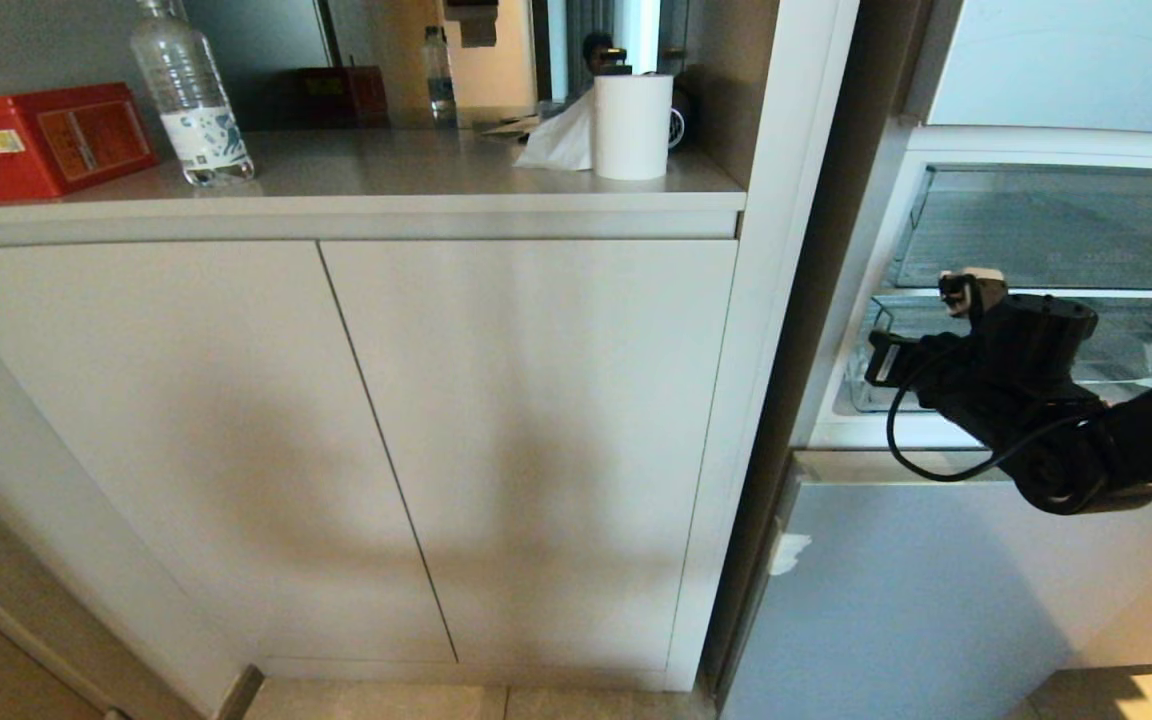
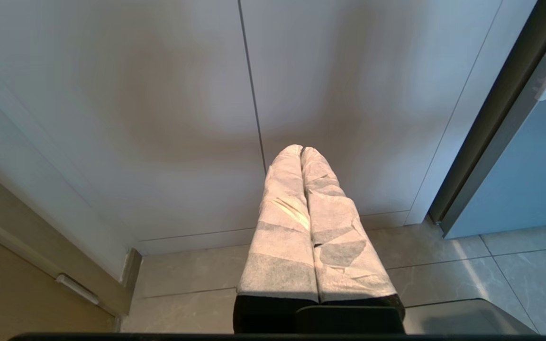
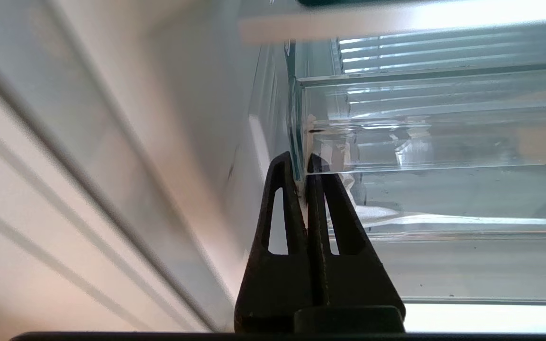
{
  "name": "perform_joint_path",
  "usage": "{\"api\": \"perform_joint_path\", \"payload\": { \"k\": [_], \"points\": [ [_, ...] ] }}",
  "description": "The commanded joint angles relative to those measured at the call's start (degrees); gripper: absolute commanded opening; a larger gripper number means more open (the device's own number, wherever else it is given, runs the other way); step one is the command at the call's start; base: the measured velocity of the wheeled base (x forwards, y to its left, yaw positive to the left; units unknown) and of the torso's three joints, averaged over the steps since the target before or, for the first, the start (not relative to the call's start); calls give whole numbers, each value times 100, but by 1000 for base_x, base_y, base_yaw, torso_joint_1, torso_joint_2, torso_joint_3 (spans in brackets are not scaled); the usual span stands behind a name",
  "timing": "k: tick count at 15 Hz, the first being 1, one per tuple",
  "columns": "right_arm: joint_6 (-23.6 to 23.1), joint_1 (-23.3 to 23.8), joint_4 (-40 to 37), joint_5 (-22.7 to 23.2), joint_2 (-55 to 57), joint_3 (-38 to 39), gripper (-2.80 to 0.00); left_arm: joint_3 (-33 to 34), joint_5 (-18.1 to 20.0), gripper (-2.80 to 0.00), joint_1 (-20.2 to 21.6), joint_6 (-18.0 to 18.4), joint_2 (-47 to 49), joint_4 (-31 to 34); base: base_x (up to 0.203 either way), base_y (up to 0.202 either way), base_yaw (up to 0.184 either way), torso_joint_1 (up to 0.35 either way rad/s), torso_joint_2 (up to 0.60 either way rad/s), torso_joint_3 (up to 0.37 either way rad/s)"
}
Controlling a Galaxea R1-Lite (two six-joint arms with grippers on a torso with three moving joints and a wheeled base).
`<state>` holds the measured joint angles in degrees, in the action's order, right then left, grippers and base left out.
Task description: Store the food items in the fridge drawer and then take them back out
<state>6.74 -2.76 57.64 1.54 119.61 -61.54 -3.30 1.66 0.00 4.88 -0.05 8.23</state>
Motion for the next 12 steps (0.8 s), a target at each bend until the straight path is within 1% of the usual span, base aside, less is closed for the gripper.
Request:
{"api": "perform_joint_path", "payload": {
  "k": [1,2,9,10,12],
  "points": [
    [35,-9,54,18,-576,491,-280,-4,1,-280,0,5,-4,3,0,0,0,0,0,0],
    [36,-19,54,23,-731,685,-280,-4,1,-280,0,5,-4,3,0,0,0,0,0,0],
    [15,-272,55,37,-2394,2757,-280,-4,1,-280,0,5,-4,3,0,0,0,0,0,0],
    [14,-291,55,35,-2526,2941,0,4,1,-280,0,5,-4,3,0,0,0,0,0,0],
    [32,-303,48,23,-2819,3313,0,-4,1,-280,0,5,-4,3,0,0,0,0,0,0]
  ]
}}
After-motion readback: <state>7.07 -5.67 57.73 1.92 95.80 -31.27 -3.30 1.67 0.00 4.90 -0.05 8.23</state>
